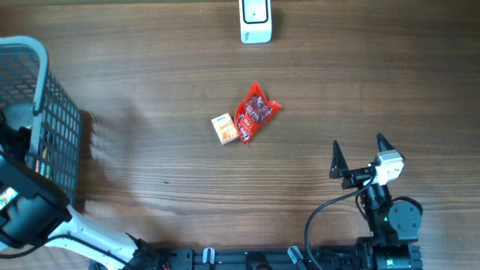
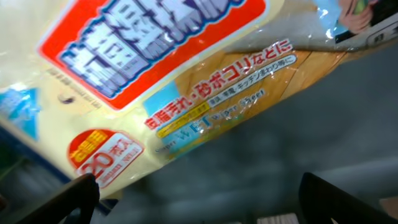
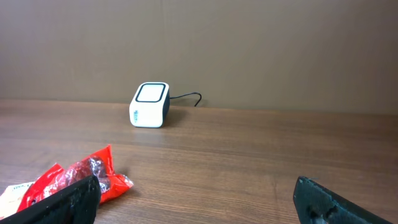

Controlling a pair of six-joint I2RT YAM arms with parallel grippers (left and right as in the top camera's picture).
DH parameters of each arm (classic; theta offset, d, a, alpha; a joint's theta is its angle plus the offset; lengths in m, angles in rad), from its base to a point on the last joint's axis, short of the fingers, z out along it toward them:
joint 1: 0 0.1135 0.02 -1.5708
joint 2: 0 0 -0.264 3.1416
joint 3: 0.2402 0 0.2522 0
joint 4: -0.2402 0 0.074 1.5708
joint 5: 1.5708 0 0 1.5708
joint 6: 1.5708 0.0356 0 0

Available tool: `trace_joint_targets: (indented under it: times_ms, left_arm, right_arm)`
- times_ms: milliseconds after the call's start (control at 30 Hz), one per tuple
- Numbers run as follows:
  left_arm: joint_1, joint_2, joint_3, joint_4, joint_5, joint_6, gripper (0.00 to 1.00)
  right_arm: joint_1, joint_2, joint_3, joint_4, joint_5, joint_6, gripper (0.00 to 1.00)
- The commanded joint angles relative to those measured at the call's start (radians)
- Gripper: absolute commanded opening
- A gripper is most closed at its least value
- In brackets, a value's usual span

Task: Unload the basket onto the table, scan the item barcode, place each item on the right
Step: 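Reach left gripper into basket and grasp cream snack bag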

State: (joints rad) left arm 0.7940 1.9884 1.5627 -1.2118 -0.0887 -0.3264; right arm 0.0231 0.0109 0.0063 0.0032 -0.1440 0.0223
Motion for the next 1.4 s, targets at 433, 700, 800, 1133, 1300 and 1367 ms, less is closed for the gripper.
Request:
trace_joint_targets:
  times_ms: [433,700,800,1133,1300,1367]
  left_arm:
    - [-0.018,0.004,-0.201,0.364,-0.103,0.285,1.0]
    - [-0.137,0.004,-0.286,0.526,-0.478,0.319,0.62]
    - [-0.142,0.004,-0.287,0.518,-0.478,0.319,0.52]
    - [-0.11,0.006,-0.288,0.511,-0.383,0.319,1.0]
    - [-0.11,0.003,-0.282,0.521,-0.241,0.317,1.0]
    - [-0.109,-0.011,-0.261,0.521,-0.249,0.285,1.0]
  right_arm:
    - [0.002,-0.003,-0.001,0.004,0.01,0.005,1.0]
    - [0.002,-0.003,-0.001,0.004,0.01,0.004,1.0]
    - [0.002,-0.003,-0.001,0.004,0.01,0.004,1.0]
    - [0.002,-0.003,-0.001,0.004,0.01,0.004,1.0]
    - [0.002,-0.003,-0.001,0.004,0.01,0.004,1.0]
    - [0.002,-0.003,-0.001,0.004,0.01,0.005,1.0]
